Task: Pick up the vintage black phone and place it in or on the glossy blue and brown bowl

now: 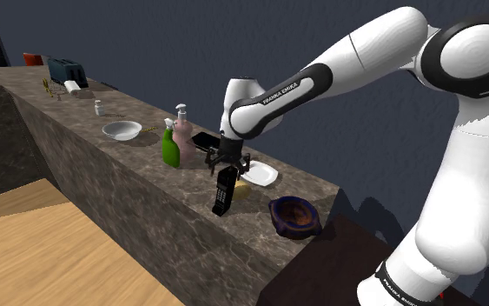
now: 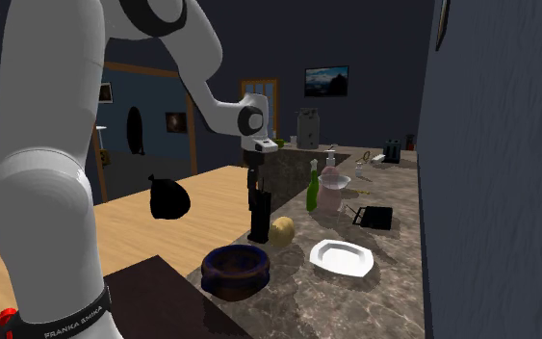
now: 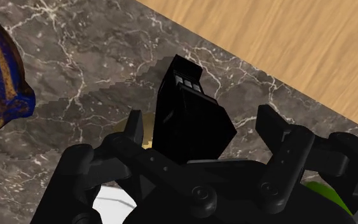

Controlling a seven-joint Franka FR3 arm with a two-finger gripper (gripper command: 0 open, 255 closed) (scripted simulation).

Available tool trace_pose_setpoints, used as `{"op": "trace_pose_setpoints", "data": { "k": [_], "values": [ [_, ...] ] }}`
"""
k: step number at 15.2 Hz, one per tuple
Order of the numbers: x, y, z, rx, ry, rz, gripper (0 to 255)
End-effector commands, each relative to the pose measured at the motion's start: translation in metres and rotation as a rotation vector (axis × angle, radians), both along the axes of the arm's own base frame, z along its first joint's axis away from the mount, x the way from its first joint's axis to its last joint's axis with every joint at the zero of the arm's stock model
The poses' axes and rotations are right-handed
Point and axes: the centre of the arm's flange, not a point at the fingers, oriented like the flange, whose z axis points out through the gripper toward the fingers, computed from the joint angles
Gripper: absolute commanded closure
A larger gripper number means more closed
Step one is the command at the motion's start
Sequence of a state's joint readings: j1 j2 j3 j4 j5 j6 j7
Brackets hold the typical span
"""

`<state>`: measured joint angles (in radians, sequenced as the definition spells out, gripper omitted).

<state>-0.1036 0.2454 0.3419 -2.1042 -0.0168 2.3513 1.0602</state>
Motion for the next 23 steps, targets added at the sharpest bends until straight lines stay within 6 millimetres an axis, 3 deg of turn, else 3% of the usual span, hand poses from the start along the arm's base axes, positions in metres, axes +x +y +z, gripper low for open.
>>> {"op": "trace_pose_setpoints", "data": {
  "k": [1,4,11,12,21,23],
  "values": [
    [0.001,0.001,-0.011,0.0,-0.001,-0.002,0],
    [0.001,0.002,-0.025,0.0,-0.001,-0.002,0],
    [0.001,0.002,-0.025,0.0,-0.001,-0.002,0],
    [0.001,0.002,-0.025,0.0,-0.001,-0.002,255],
    [0.001,0.002,-0.025,0.0,-0.001,-0.002,255],
    [0.001,0.002,-0.014,0.0,-0.001,-0.002,255]
  ]
}}
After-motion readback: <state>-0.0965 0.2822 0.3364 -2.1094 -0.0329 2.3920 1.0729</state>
